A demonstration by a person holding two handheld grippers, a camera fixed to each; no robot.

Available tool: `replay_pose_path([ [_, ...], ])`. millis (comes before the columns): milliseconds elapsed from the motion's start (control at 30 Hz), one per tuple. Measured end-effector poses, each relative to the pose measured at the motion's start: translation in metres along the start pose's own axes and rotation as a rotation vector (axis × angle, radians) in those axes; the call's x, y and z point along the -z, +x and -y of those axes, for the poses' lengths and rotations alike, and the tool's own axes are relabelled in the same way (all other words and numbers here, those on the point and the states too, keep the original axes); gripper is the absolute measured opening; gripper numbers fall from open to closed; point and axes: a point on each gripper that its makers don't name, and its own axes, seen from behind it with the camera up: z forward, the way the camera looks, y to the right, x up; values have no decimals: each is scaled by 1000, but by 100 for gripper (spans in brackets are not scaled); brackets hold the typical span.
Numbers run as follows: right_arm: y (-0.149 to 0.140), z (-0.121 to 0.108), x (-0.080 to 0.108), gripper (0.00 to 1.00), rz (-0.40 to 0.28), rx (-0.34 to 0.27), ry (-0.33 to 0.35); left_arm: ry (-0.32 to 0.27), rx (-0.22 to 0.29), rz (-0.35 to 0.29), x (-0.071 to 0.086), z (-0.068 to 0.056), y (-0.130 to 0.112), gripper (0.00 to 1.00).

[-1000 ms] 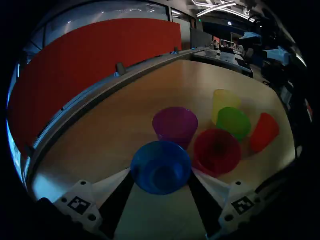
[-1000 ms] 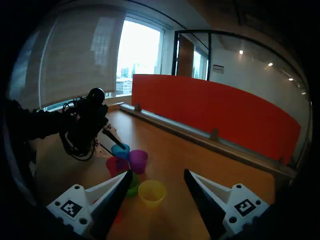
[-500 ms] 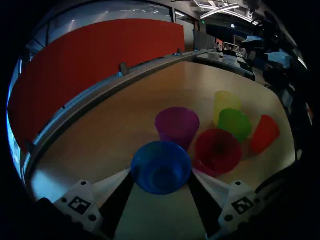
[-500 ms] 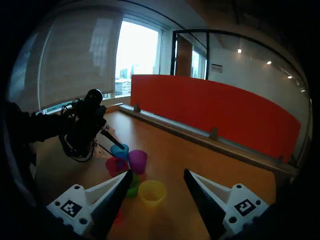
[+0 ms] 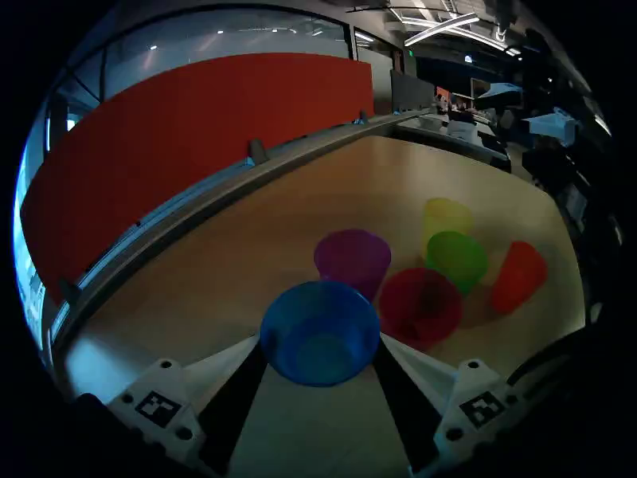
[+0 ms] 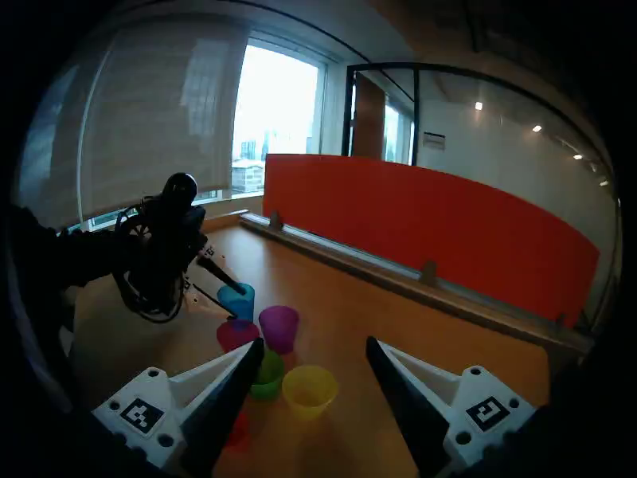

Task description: Pour water

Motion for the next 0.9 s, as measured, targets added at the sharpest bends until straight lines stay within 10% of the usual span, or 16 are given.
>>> replay_pose_path([
  [900, 17, 13, 5, 99, -37, 13, 3, 78, 23, -226, 78, -16, 75, 85],
])
